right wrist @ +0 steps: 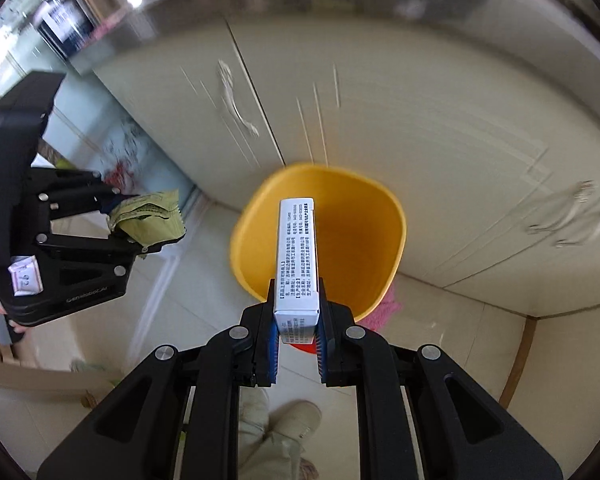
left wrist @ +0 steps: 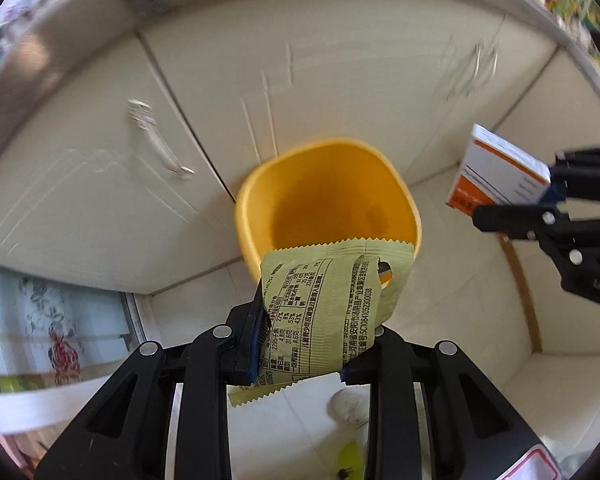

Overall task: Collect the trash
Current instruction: 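Carry the packet and box down over the yellow wastebasket with both tools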

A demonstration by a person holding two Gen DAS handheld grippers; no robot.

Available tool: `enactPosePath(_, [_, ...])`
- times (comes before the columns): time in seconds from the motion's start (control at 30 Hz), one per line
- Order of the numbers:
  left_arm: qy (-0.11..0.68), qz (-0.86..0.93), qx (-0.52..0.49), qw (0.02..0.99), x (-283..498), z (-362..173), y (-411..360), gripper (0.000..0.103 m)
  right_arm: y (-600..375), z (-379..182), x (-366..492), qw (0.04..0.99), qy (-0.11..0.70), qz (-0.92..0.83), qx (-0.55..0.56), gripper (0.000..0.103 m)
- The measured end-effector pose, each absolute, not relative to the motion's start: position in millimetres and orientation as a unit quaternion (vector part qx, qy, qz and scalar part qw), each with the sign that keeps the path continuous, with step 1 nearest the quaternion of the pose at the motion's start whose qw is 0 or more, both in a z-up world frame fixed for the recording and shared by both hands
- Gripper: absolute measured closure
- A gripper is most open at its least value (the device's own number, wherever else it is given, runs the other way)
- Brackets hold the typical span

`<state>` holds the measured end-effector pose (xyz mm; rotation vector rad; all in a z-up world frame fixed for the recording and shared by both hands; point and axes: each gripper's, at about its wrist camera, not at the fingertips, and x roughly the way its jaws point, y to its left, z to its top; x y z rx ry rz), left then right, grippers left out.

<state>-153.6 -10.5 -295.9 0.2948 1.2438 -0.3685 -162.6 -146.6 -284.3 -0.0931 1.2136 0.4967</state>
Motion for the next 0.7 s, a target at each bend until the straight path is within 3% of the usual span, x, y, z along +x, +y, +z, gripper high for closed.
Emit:
enactPosePath(0.33, [0.61, -0.196, 0.173, 0.748, -119.4, -380.2, -30.4, 0.075, -135.4, -370.1, -122.1, 0.75, 0.612, 0.239, -0.071, 0.087])
enactPosePath(0.6, [0.635, -0.2, 0.159, 0.729, -101.9, -414.4, -35.8, 0.075, -140.5, -406.0, -106.8, 0.727, 0.641, 0.24, -0.054, 0.086])
enactPosePath(0.7, [0.644, -0.2, 0.153, 0.723, -96.6, -423.1, -37.1, 0.071, -146.2, -412.4, -100.7, 0.723, 0.648, 0.237, -0.032, 0.084])
